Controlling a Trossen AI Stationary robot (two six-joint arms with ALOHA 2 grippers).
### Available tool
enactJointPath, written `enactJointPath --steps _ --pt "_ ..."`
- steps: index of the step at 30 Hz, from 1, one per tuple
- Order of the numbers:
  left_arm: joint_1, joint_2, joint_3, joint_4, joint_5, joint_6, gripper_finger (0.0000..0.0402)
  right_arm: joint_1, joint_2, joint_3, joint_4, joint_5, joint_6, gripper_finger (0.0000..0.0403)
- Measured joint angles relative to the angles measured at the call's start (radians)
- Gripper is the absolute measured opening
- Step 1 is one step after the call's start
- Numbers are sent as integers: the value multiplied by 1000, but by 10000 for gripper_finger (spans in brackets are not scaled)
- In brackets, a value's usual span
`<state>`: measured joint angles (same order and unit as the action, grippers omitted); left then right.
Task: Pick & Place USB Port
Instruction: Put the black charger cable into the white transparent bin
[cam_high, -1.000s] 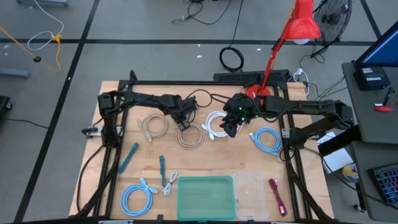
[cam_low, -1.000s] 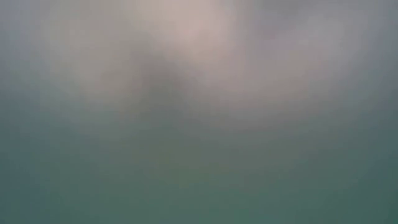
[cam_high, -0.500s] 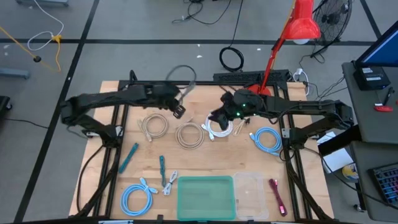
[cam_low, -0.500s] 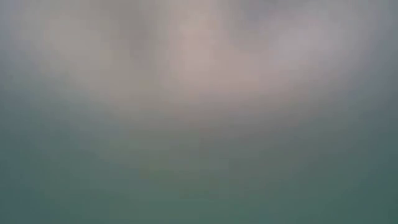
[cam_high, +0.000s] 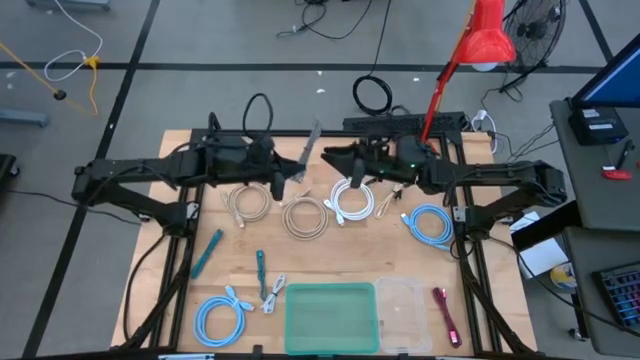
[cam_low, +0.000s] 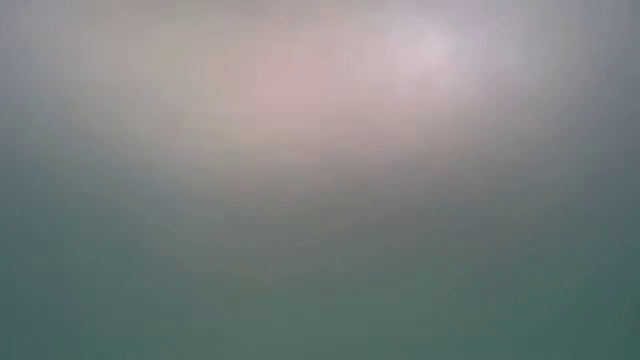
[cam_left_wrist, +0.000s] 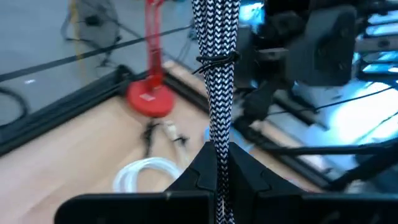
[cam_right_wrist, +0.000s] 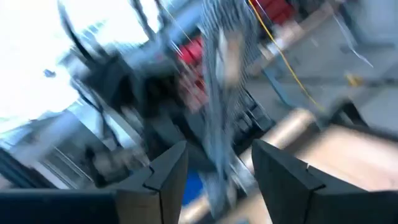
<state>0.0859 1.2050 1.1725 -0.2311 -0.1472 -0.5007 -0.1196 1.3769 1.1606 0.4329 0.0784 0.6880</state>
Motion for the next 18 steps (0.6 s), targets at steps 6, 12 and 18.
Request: enactJointPath --steps 6,12,18 --pt "-48 46 0 65 5 -8 12 0 21 0 28 -1 -7 187" --pt "-43 68 -1 102 12 -5 12 12 57 -1 31 -2 21 190" --pt "-28 66 -1 87 20 7 12 24 76 0 62 -1 0 175"
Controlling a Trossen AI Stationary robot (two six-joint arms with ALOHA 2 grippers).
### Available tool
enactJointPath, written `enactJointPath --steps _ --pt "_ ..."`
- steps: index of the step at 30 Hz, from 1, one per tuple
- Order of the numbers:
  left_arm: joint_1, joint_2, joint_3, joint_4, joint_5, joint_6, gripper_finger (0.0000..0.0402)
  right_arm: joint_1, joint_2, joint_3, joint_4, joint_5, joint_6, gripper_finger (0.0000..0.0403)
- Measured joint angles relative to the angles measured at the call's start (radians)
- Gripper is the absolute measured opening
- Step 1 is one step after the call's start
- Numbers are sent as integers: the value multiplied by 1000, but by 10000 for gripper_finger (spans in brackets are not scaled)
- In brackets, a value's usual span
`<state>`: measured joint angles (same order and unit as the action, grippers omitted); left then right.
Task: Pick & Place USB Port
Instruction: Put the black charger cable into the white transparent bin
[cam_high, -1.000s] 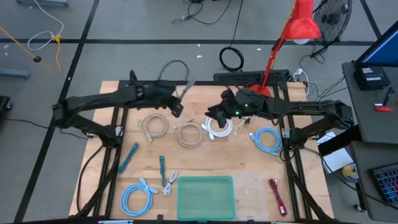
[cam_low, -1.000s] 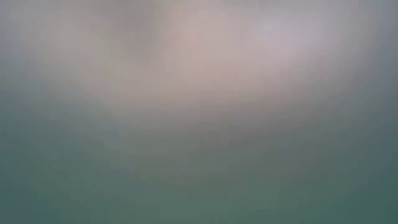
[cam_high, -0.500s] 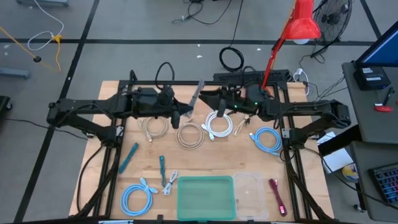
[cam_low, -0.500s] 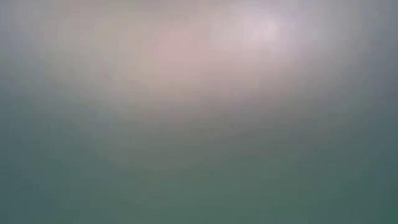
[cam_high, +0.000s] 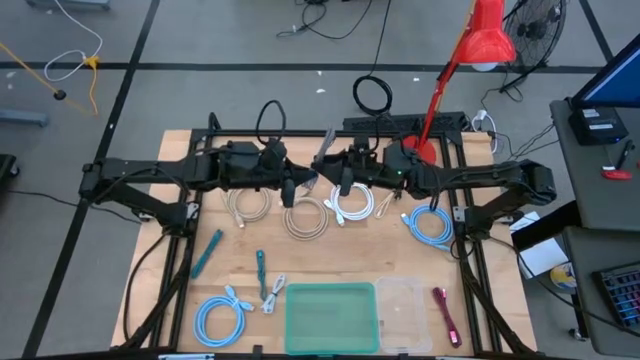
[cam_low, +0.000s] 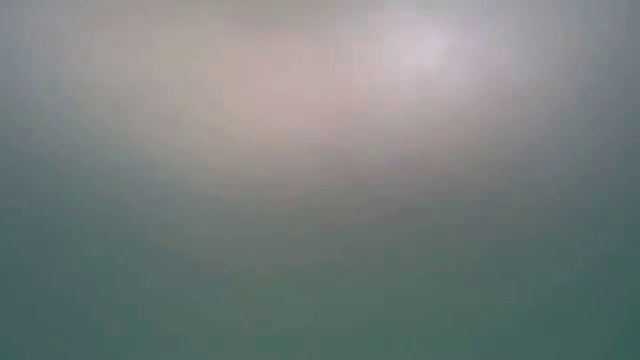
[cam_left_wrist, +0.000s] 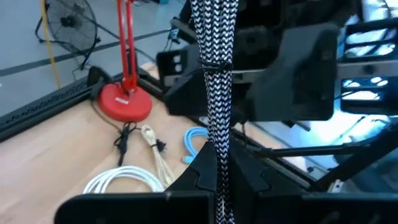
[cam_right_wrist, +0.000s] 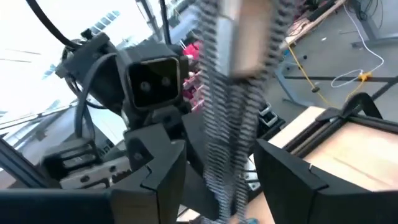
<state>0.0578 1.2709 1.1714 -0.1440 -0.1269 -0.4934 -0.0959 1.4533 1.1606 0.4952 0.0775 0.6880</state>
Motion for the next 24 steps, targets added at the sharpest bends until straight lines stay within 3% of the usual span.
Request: enactJointPath --steps 8,17,24 --pt "-1 0 0 -28 33 -4 12 -3 -16 0 5 6 -42 121" --pt "0 -1 0 -30 33 -5 12 -3 -17 0 2 2 -68 33" --pt "8 -5 0 -38 36 9 18 -2 -17 0 -3 1 -67 31"
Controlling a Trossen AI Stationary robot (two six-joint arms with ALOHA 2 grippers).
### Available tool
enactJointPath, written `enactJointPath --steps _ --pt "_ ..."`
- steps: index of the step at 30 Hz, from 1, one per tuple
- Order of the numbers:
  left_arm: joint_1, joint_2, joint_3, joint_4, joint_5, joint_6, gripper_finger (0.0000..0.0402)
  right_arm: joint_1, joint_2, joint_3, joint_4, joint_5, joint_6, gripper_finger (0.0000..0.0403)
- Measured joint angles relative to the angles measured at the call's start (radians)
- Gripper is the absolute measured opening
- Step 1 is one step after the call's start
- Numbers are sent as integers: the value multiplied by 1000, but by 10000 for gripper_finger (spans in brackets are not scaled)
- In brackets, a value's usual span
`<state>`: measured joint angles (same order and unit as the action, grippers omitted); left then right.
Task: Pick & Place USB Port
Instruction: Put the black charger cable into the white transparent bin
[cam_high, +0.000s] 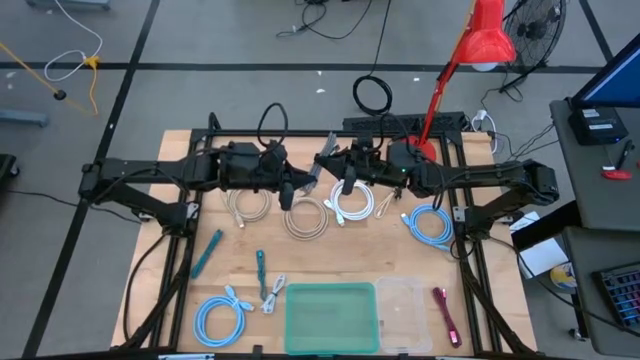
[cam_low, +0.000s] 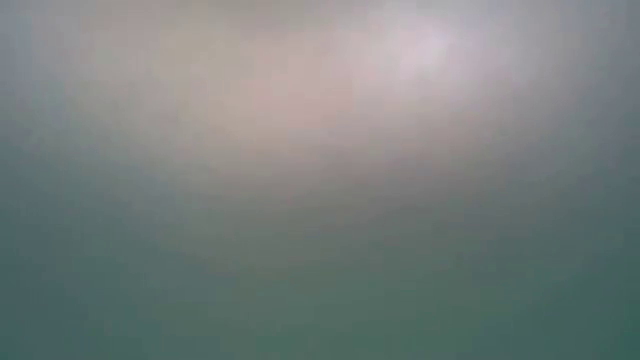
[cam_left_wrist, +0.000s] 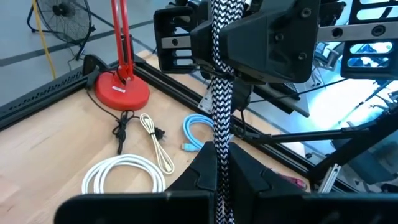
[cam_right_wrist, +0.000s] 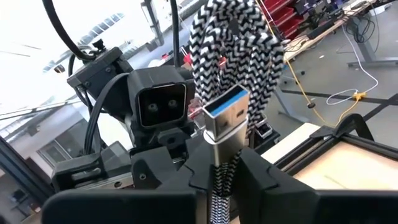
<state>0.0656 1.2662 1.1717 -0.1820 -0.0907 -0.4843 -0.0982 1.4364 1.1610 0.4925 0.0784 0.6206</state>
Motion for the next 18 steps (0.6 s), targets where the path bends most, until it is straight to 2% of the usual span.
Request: enactJointPath --steps 4,9,13,18 --pt "13 -21 0 -22 27 19 62 0 -2 1 -35 -4 18 37" --pt "39 -101 2 -82 6 38 109 0 -43 1 -147 -58 9 20" --pt "69 -185 2 -169 -61 45 121 0 -122 1 -341 -83 34 20" --pt "101 -271 2 -267 -109 37 123 27 -253 2 -672 -160 200 23"
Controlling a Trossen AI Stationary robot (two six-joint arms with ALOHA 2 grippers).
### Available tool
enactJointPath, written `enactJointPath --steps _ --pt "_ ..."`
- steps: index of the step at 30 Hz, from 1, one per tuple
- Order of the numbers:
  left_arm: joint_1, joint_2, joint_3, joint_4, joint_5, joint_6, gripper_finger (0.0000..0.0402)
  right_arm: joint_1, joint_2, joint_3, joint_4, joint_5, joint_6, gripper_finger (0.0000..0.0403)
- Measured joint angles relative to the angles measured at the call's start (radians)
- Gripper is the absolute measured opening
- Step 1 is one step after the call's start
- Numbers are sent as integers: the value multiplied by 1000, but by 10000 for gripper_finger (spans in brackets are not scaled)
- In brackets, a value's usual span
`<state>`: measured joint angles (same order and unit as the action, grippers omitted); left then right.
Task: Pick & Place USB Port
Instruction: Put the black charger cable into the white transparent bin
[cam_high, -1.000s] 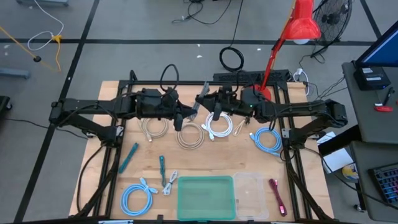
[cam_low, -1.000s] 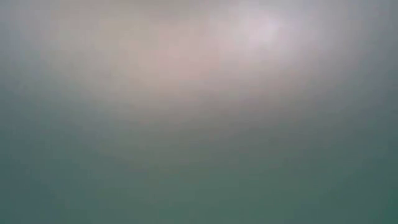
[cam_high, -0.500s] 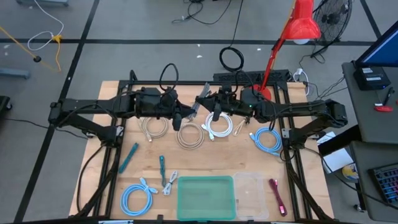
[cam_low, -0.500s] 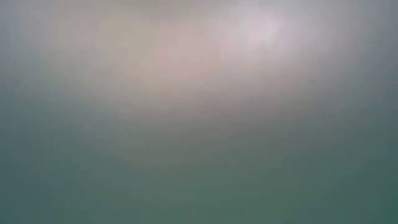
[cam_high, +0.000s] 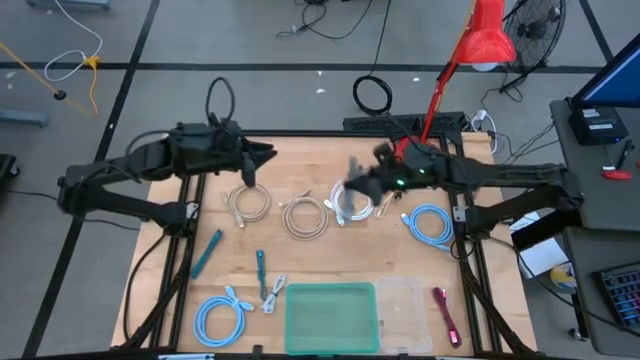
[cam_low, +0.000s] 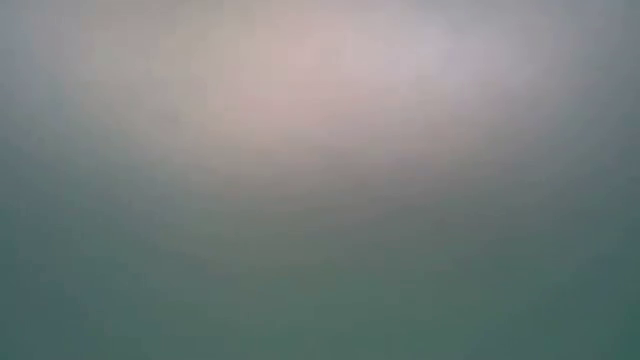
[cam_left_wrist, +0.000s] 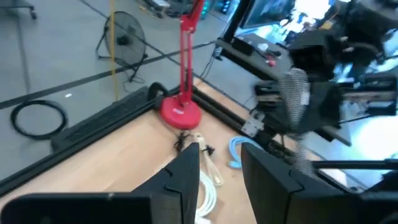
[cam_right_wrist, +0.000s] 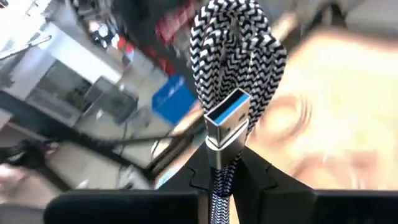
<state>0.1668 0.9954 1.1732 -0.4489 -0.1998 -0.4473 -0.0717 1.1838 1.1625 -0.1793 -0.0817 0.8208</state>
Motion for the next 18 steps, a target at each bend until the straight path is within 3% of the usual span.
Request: enactJointPath --steps 6,12,18 --pt "-6 -28 0 -53 -13 -11 124 171 -128 0 -346 -41 291 20" --pt "-77 4 0 -51 -20 -71 124 476 -144 0 -481 94 613 19" --pt "-226 67 0 -47 -117 -154 124 731 -37 0 -490 260 835 19"
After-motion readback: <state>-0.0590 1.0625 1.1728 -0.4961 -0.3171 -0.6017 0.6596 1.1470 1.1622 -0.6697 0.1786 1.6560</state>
